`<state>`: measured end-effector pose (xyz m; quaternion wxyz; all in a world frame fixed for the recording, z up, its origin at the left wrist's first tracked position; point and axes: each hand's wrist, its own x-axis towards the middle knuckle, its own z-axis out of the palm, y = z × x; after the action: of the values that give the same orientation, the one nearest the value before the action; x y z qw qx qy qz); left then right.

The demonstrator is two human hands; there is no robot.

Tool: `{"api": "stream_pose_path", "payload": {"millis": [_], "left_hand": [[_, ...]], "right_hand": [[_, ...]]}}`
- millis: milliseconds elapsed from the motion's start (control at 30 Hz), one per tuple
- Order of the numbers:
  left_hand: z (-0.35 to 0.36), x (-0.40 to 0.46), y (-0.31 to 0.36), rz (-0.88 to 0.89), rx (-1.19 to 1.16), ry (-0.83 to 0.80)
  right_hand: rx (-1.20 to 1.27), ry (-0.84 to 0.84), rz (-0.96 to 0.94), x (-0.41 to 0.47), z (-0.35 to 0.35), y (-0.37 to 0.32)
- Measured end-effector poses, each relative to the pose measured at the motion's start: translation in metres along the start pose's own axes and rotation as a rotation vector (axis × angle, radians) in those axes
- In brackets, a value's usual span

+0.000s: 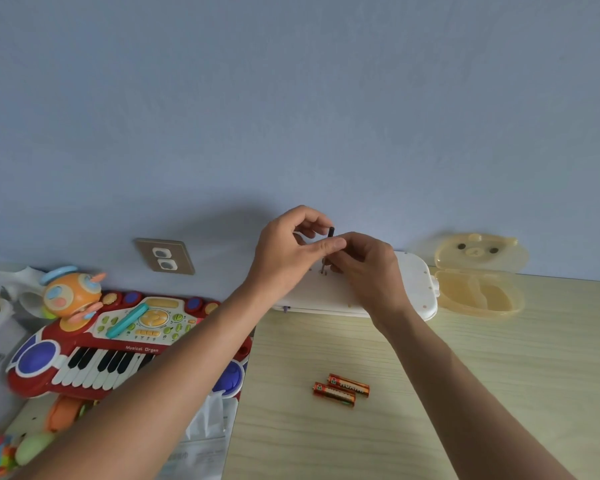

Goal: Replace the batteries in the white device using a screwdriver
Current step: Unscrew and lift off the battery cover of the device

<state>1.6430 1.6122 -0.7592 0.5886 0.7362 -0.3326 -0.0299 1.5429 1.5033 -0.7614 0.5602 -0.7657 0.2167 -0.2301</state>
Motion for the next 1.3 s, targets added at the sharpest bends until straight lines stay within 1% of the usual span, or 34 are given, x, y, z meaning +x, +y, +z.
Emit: {"api": "stream_pose_path", "payload": {"millis": [133,200,400,567,767,900,1000,1067,1100,1200,1300], "left_hand": [[-0.016,-0.007,-0.008,0.028,0.16,-0.1],[-0.02,-0.012,-0.012,0.049,0.273,-0.15],[-0.021,-0.029,-0.025,0.082,0.506,-0.275],[-0.018,-0.034,-0.028,0.13,0.542,-0.251],[-0.017,-0.033,-0.029,0.14,0.557,-0.239],[-0.018,-0.033,-0.029,0.147,0.559,-0.239],[-0.018,-0.031,-0.031,0.142,0.567,-0.255],[-0.017,-0.031,-0.034,0.141,0.577,-0.253],[-0.017,-0.031,-0.035,0.141,0.575,-0.244],[-0.016,-0.031,-0.036,0.14,0.552,-0.223],[-0.015,-0.03,-0.037,0.15,0.523,-0.214]], "right_hand": [[0.103,0.033,0.037,-0.007,-0.011,-0.008],[0.092,0.044,0.067,-0.012,-0.022,-0.012],[-0.125,0.023,0.193,-0.054,-0.062,-0.011],[-0.387,0.036,0.245,-0.104,-0.078,0.008],[-0.586,0.064,0.239,-0.127,-0.073,0.022],[-0.715,0.022,0.13,-0.122,-0.073,0.018],[-0.698,-0.017,-0.128,-0.094,-0.069,0.007],[-0.652,-0.1,-0.287,-0.061,-0.058,0.001],[-0.645,-0.146,-0.334,-0.044,-0.051,0.0],[-0.655,-0.241,-0.404,0.003,-0.03,0.005],[-0.68,-0.286,-0.465,0.029,-0.016,0.017]]}}
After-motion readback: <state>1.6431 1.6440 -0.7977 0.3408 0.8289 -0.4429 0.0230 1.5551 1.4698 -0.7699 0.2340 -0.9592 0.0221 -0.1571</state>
